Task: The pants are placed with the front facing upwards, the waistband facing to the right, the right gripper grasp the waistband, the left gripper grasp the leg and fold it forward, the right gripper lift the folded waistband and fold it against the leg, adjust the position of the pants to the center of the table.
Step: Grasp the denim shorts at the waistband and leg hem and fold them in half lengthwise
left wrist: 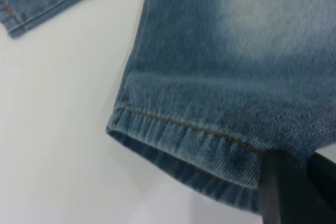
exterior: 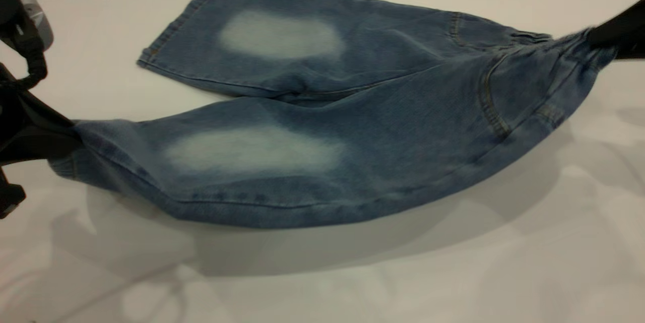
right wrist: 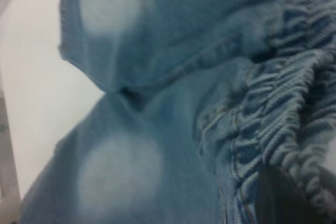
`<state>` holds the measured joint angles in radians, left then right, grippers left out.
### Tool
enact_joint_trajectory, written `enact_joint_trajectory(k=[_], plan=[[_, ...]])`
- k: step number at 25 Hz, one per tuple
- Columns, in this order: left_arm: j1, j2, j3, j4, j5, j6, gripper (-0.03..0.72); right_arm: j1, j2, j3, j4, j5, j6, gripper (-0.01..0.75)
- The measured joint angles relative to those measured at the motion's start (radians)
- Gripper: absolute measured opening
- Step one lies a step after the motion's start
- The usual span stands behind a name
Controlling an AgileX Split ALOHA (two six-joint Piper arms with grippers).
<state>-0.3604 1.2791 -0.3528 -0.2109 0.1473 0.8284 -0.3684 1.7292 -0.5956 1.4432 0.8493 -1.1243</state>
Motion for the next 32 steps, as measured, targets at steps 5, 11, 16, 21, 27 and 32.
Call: enact_joint_trajectory(k=[5, 11, 16, 21, 27, 32], plan=[[0.0, 0.0, 0.0, 0.0, -0.005, 0.0, 0.069, 0.0, -0.037, 0.0, 0.075, 0.076, -0.002, 0.039], [0.0, -0.005, 0.0, 0.0, -0.004, 0.0, 0.069, 0.0, -0.036, 0.0, 0.039, 0.139, -0.01, 0.039], [0.0, -0.005, -0.059, 0.002, -0.002, 0.001, 0.069, 0.0, -0.035, 0.0, -0.034, 0.115, 0.03, 0.039], [0.0, -0.005, -0.159, 0.036, -0.058, 0.032, 0.069, 0.0, -0.035, 0.0, -0.074, 0.114, 0.082, 0.039], [0.09, 0.006, -0.262, 0.043, -0.141, 0.032, 0.069, 0.0, -0.035, 0.0, -0.043, 0.1, 0.082, 0.039], [0.183, 0.071, -0.297, 0.085, -0.167, 0.055, 0.069, 0.0, -0.035, 0.0, -0.006, 0.069, 0.081, 0.039]])
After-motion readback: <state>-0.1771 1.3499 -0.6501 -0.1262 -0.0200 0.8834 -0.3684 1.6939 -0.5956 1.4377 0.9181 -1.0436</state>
